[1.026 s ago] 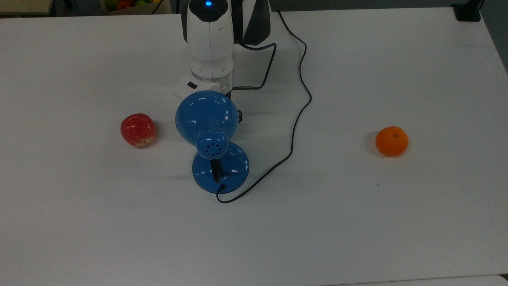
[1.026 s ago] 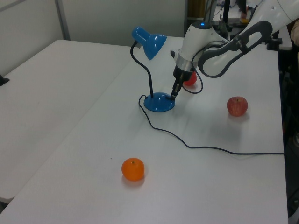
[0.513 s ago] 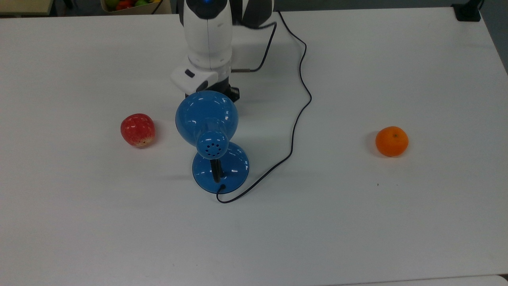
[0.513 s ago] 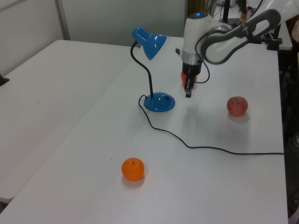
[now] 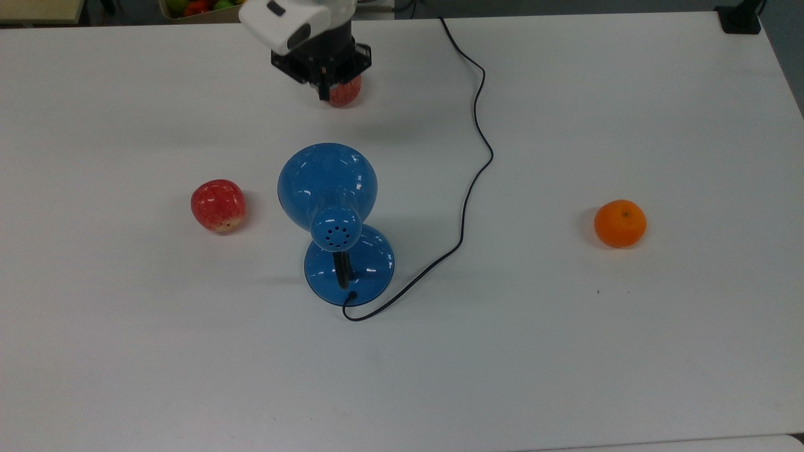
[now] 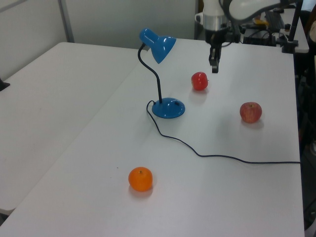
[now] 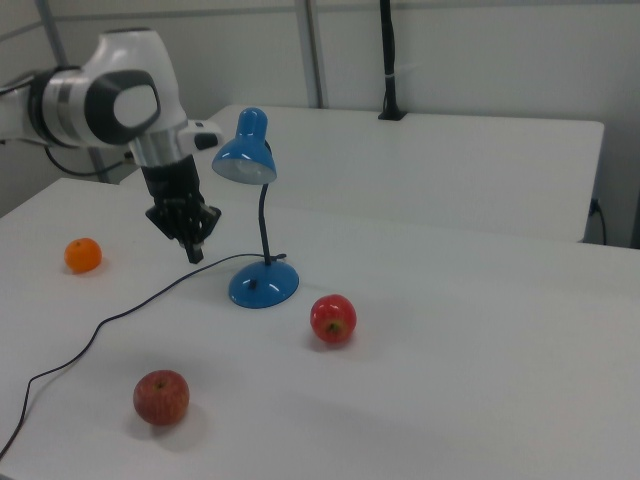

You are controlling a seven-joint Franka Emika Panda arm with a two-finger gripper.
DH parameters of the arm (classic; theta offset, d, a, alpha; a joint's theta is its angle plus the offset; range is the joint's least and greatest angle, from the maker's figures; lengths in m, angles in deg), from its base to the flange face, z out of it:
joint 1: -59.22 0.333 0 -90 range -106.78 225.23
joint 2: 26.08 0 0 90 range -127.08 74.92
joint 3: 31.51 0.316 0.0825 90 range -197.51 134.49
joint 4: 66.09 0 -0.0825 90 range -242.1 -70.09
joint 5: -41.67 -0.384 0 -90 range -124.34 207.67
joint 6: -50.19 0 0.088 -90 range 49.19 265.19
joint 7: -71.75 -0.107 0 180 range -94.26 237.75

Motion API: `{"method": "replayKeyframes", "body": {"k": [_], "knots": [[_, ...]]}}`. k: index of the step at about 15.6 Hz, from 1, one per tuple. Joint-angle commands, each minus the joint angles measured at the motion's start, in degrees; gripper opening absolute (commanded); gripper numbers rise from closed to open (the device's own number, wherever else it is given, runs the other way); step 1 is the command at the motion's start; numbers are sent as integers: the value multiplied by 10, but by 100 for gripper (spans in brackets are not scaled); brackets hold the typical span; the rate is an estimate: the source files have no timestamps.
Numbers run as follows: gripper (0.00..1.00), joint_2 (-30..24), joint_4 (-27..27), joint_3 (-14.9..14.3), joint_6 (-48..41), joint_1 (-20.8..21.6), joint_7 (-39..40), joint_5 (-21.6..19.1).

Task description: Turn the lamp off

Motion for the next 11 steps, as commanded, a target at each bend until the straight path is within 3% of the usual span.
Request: {"method": "replayKeyframes", "body": {"k": [1,4,6,7,8,9,11], "knots": [[0,-10,61,-4,-83,7,-4,2],[0,-28,77,-4,-102,4,-4,7],[6,-38,76,-4,-106,1,-4,7],[21,-43,77,-5,-113,0,-4,7],[70,-48,77,-8,-122,-1,-4,7],[93,-53,76,-9,-124,-1,-4,7],[100,-53,77,-10,-124,-2,-4,12]]}}
